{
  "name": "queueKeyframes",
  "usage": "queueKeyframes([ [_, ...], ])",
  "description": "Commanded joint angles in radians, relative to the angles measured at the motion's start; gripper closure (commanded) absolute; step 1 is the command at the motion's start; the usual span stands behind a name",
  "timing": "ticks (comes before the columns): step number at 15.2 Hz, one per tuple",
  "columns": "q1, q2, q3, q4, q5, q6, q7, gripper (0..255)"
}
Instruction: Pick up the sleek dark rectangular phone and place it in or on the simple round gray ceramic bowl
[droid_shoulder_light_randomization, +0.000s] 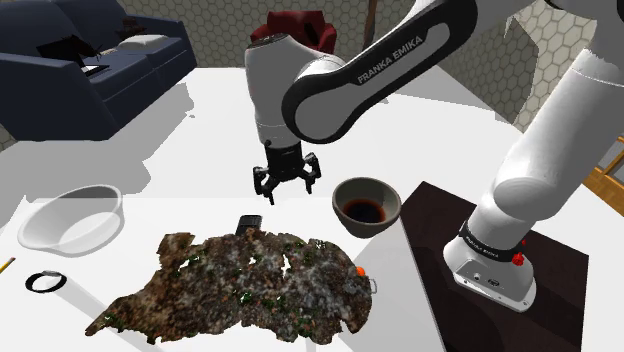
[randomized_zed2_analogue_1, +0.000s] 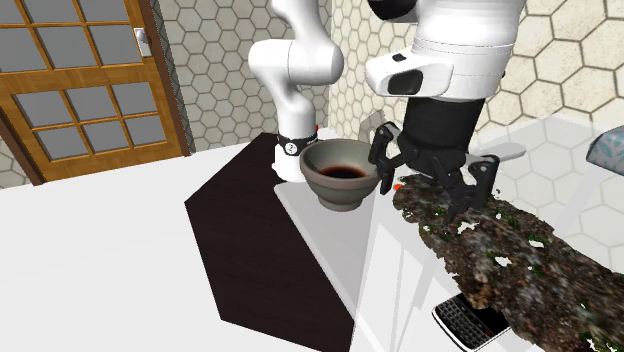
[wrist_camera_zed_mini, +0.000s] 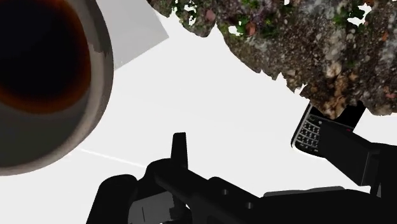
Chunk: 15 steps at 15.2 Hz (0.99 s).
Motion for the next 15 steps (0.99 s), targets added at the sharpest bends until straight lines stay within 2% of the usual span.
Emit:
queueKeyframes([
  [1, 0.005, 0.106, 0.022, 0.063, -0.086, 0.027, 0.117, 0],
  [4, 0.047, 0.254, 0.014, 0.167, -0.211, 0.037, 0.270, 0],
  [9, 0.162, 0.480, -0.054, 0.375, -0.370, 0.015, 0.465, 0],
  [15, 0.178, 0.523, -0.076, 0.363, -0.401, 0.065, 0.487, 0],
])
